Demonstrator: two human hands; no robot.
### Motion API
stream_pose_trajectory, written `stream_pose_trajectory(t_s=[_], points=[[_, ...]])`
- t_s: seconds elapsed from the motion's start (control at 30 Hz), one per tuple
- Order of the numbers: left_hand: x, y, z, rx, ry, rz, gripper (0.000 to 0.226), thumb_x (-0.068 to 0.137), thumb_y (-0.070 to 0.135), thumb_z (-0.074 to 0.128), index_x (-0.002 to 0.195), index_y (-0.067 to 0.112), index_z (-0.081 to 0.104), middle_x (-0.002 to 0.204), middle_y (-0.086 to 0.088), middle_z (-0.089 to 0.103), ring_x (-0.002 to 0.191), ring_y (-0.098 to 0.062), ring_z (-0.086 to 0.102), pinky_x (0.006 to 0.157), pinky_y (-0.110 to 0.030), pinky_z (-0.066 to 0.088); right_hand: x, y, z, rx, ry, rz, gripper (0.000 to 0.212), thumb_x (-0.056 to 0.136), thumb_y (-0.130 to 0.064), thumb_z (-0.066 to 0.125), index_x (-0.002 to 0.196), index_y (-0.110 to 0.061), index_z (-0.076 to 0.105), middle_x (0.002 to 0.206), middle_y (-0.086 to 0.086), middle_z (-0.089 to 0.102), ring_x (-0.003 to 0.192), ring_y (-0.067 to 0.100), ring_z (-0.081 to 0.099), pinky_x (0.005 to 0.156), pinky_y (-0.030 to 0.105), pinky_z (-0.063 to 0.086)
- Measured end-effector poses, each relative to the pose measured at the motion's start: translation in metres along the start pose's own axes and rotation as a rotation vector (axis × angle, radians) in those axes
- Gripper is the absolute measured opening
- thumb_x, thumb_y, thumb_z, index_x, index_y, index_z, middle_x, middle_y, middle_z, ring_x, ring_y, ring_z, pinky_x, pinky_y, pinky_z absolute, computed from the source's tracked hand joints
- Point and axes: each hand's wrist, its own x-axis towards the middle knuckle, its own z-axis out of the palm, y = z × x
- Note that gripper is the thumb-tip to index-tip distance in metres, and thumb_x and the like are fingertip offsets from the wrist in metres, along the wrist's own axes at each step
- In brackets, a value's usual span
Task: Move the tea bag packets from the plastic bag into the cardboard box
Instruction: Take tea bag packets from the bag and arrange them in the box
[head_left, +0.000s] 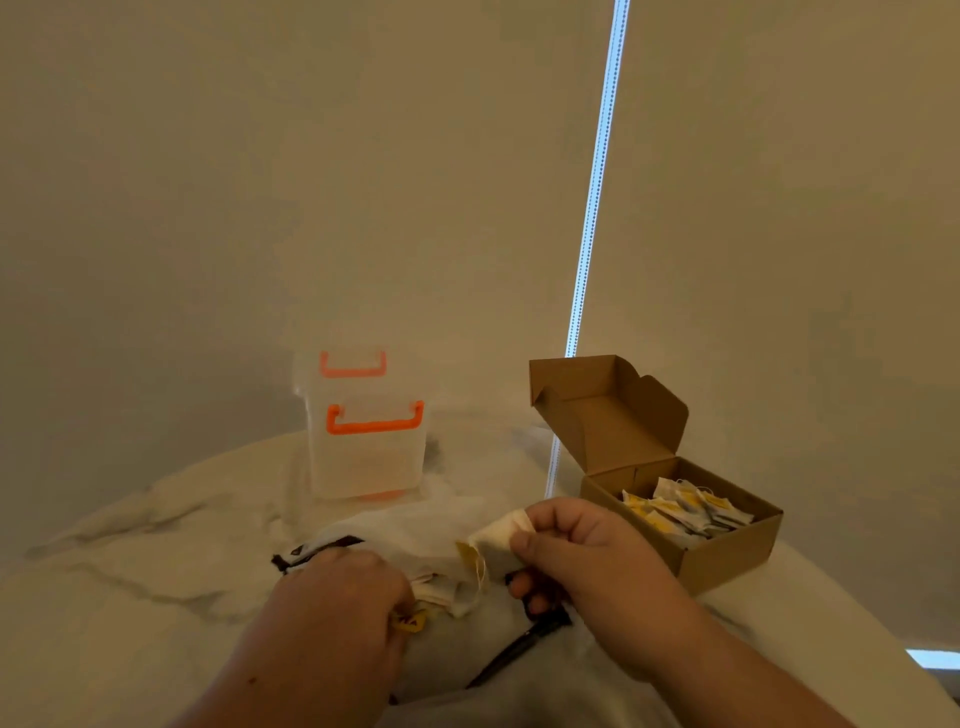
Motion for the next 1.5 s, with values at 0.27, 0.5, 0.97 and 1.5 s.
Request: stream_pose_trajectory(t_s=[0.27, 0.5, 0.97, 1.5], points=[[0.016, -0.015, 0.012, 0.076, -0.175, 0.083, 0.069, 0.062, 0.071, 0.019, 0.116, 0.054, 0.06, 0.124, 0.034, 0.048, 0.126, 0.001, 0.037, 0.108, -0.027, 0.032, 0.002, -0.02, -0.077, -0.214, 0.552, -0.079, 0.011, 0.092, -0.029, 0.064, 0.103, -0.025, 0.062, 0.086, 0.0, 0.072, 0.077, 0.017, 0.069, 0.062, 0.028, 0.055], [0.009, -0.014, 0.012, 0.123, -0.255, 0.067, 0.059, 0.058, 0.074, 0.016, 0.103, 0.069, 0.054, 0.135, 0.032, 0.036, 0.133, -0.003, 0.031, 0.114, -0.031, 0.023, 0.03, 0.013, -0.113, -0.542, 0.759, -0.013, 0.012, 0.094, -0.037, 0.06, 0.1, -0.028, 0.054, 0.09, -0.004, 0.066, 0.076, 0.011, 0.062, 0.058, 0.028, 0.05], [0.001, 0.002, -0.001, 0.136, -0.244, -0.019, 0.041, 0.085, 0.058, 0.046, 0.122, 0.048, 0.059, 0.137, 0.026, 0.039, 0.13, -0.011, 0.03, 0.11, -0.035, 0.028, 0.035, 0.018, -0.103, -0.774, 0.692, -0.07, 0.018, 0.096, -0.047, 0.043, 0.108, -0.038, 0.053, 0.093, -0.018, 0.063, 0.084, 0.009, 0.054, 0.093, 0.038, 0.039], [-0.008, 0.006, -0.004, 0.109, 0.045, 0.02, 0.031, 0.085, 0.051, 0.045, 0.092, 0.028, 0.065, 0.096, 0.011, 0.06, 0.099, -0.014, 0.05, 0.087, -0.033, 0.045, 0.002, 0.014, 0.027, -0.869, -0.155, -0.304, 0.029, 0.092, -0.038, 0.059, 0.12, -0.041, 0.063, 0.109, -0.022, 0.065, 0.095, -0.003, 0.058, 0.079, 0.006, 0.043]])
